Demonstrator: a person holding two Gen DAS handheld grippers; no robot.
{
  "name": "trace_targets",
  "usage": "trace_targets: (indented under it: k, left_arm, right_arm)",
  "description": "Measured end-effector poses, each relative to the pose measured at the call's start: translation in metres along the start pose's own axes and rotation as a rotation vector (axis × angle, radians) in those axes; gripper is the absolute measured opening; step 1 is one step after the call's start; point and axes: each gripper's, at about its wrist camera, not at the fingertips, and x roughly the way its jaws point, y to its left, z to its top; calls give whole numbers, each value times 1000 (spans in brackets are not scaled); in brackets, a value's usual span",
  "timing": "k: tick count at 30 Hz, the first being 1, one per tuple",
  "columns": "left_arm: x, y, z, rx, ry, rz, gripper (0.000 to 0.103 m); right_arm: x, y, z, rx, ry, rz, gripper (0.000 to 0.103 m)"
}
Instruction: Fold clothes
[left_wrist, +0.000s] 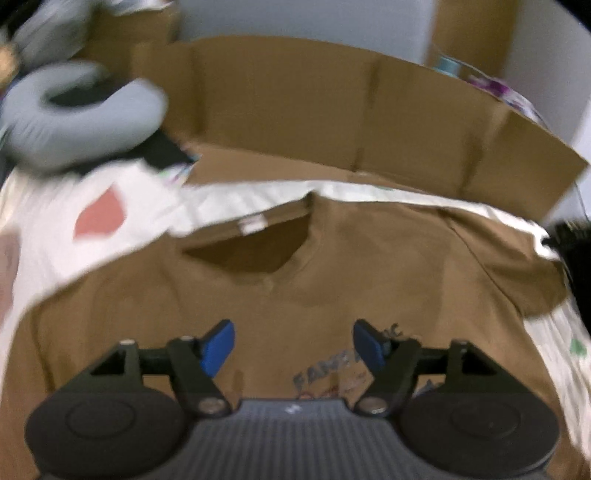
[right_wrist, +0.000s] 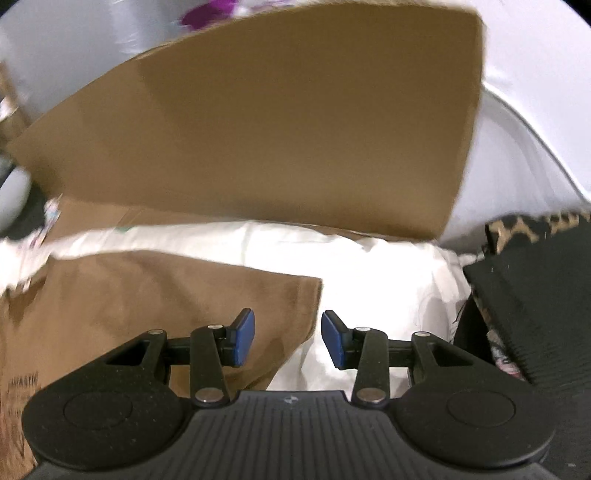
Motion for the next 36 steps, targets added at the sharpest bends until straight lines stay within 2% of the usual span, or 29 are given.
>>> trace_targets:
  k: [6,12,14,15,16,17,20,27,36]
  left_arm:
    - [14,9,-22,-25,65,-7,74]
    - [17,13,-30,-36,74,-12,74]
    - [17,14,-32,-38,75,-10,74]
    - [17,14,-32,-43,74,-11,74]
    - [17,14,-32,-48,72,-13,74]
    - [16,14,-32,-53,70,-14,74]
    - [15,15,-32,-55,62,-14,74]
    - [19,17,-35,-94,63,-17,74]
    - [24,12,-41,-56,80,-38,74]
  right_arm:
    - [25,-12,-2,62,47,-7,47]
    - [41,-11,10,48,56,17,49]
    - [44,-10,15,47,58,32,47]
    - [45,-9,17,46,61,37,39]
    - [47,-8,20,46,63,41,20]
    - [48,-8,22,45,66,45,11]
    - [43,-4,27,34,34,40,7]
    - [24,13,34,-66,-70,-27,5]
    - [47,13,34,-132,-46,-96,5]
